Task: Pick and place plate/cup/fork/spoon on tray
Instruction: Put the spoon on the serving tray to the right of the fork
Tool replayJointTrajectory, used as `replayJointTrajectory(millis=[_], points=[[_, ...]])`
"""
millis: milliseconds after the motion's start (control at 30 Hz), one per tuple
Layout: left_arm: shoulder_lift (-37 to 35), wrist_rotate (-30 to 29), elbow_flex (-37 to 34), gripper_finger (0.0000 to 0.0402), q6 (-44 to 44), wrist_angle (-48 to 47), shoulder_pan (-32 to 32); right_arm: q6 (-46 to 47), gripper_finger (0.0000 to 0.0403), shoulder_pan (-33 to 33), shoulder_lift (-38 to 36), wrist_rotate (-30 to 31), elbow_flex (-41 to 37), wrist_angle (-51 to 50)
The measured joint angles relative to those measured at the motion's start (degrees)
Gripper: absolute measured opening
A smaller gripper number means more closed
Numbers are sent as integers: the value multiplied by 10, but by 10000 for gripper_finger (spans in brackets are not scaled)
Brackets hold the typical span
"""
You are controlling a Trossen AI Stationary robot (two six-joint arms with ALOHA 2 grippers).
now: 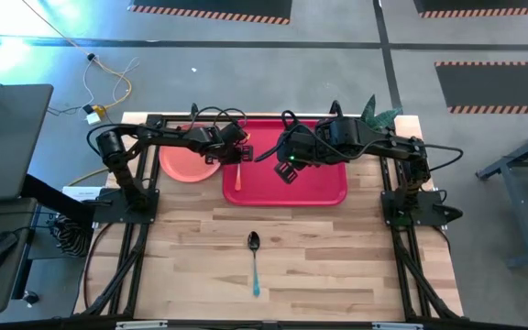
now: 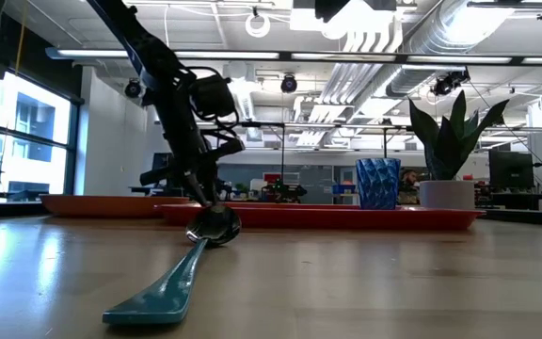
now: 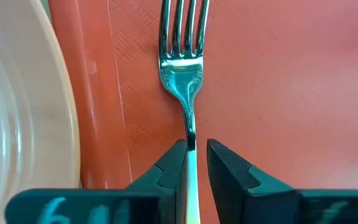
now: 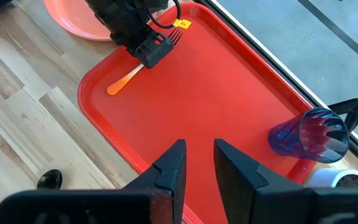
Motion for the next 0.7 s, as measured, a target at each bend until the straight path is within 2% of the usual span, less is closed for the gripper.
replayJointTrajectory(millis=[267,700], points=[[-28,2,0,55,2,-6,10,0,74,0,0,0,0,0],[-121,-1,0,55,84,-21,15,16,74,0,0,-9,0,1]])
